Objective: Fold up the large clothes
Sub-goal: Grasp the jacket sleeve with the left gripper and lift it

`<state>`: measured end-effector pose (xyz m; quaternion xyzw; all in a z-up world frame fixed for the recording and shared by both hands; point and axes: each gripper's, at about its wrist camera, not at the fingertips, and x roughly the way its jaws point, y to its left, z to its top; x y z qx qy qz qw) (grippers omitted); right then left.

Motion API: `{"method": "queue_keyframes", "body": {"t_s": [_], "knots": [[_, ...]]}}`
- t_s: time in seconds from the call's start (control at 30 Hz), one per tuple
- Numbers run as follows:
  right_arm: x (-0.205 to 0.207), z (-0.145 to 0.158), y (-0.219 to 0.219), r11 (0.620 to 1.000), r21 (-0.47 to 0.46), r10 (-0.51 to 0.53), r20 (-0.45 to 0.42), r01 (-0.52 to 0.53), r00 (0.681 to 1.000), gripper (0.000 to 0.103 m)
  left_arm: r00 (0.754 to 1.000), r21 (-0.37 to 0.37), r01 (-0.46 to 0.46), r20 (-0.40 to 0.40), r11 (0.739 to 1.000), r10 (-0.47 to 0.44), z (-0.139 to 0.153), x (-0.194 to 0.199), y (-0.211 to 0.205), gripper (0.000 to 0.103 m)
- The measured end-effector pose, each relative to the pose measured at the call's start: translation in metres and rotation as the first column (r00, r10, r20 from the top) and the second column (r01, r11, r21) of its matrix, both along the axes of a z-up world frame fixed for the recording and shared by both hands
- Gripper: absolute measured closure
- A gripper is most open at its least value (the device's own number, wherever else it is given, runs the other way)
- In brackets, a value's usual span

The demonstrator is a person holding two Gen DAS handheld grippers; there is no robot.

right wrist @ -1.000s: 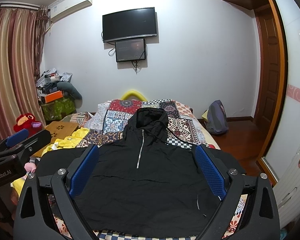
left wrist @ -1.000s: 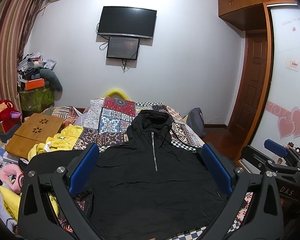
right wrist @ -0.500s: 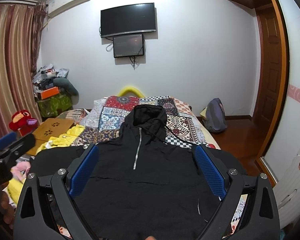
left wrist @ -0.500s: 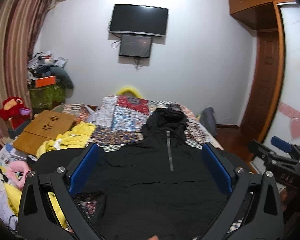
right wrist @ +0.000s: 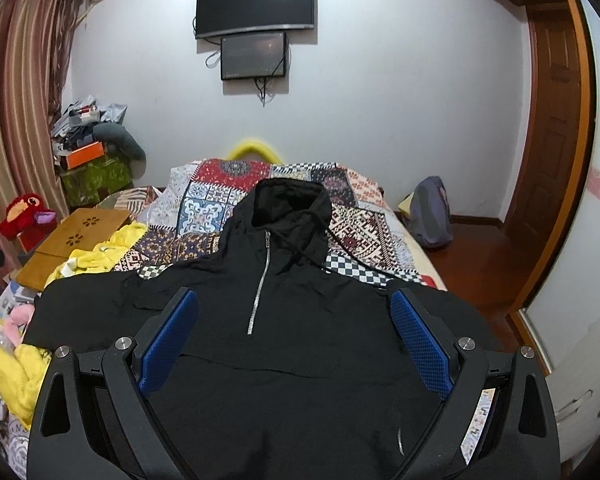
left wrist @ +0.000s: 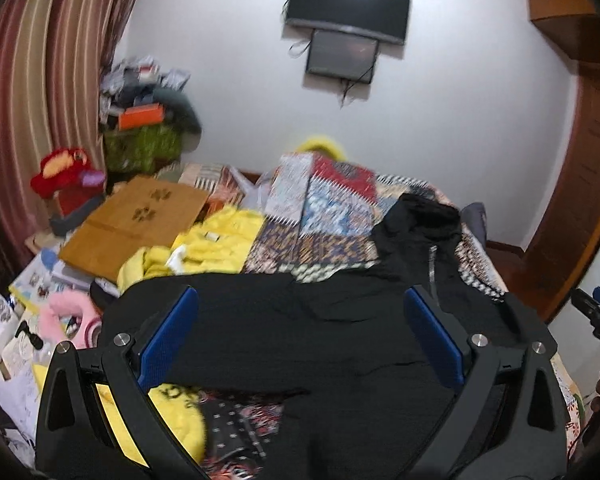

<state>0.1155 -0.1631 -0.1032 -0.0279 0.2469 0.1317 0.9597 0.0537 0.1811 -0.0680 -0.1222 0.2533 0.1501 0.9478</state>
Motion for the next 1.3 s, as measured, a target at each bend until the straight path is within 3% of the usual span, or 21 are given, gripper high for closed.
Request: {"method": "queue_keyframes", "body": {"t_s": [0.13, 0.27, 0.37, 0.5, 0.63, 0.83, 1.03, 1.13, 1.3], "knots": [[0.019, -0.008, 0.003, 1.0, 0.001, 0.002, -0.053, -0.002, 0.999, 0.007, 0.997, -0.061, -0.004, -0.08, 0.998, -0.001, -0.023, 0.007, 0.041, 0.0], [0.033, -0.023, 0.009, 1.0, -0.021, 0.007, -0.117, -0.009, 0.993, 0.007, 0.988, -0.195, -0.008, -0.153, 0.981, -0.023, -0.055, 0.012, 0.074, 0.0], [0.041, -0.034, 0.015, 0.999, -0.02, 0.031, -0.175, -0.035, 0.984, 0.007, 0.978, -0.325, -0.036, -0.204, 0.945, -0.032, -0.087, 0.014, 0.102, 0.0], [0.051, -0.049, 0.019, 0.999, -0.019, 0.045, -0.245, -0.051, 0.968, 0.007, 0.966, -0.407, -0.084, -0.256, 0.91, -0.025, -0.118, 0.01, 0.123, 0.0], [0.056, -0.06, 0.022, 0.997, -0.051, 0.039, -0.274, -0.055, 0.961, 0.007, 0.958, -0.504, -0.13, -0.284, 0.854, -0.021, -0.146, 0.003, 0.145, 0.0], [0.063, -0.068, 0.025, 0.994, -0.099, 0.019, -0.297, -0.051, 0.955, 0.007, 0.954, -0.634, -0.221, -0.297, 0.741, 0.032, -0.187, -0.009, 0.186, 0.001], [0.069, -0.071, 0.028, 0.992, -0.116, 0.008, -0.308, -0.045, 0.952, 0.007, 0.953, -0.702, -0.275, -0.29, 0.657, 0.089, -0.214, -0.013, 0.217, 0.007], [0.072, -0.071, 0.029, 0.992, -0.12, 0.001, -0.308, -0.04, 0.951, 0.007, 0.951, -0.702, -0.29, -0.288, 0.65, 0.113, -0.22, -0.013, 0.228, 0.014], [0.071, -0.071, 0.032, 0.99, -0.134, -0.007, -0.302, -0.035, 0.953, 0.007, 0.935, -0.649, -0.341, -0.306, 0.68, 0.177, -0.221, -0.011, 0.241, 0.029]]}}
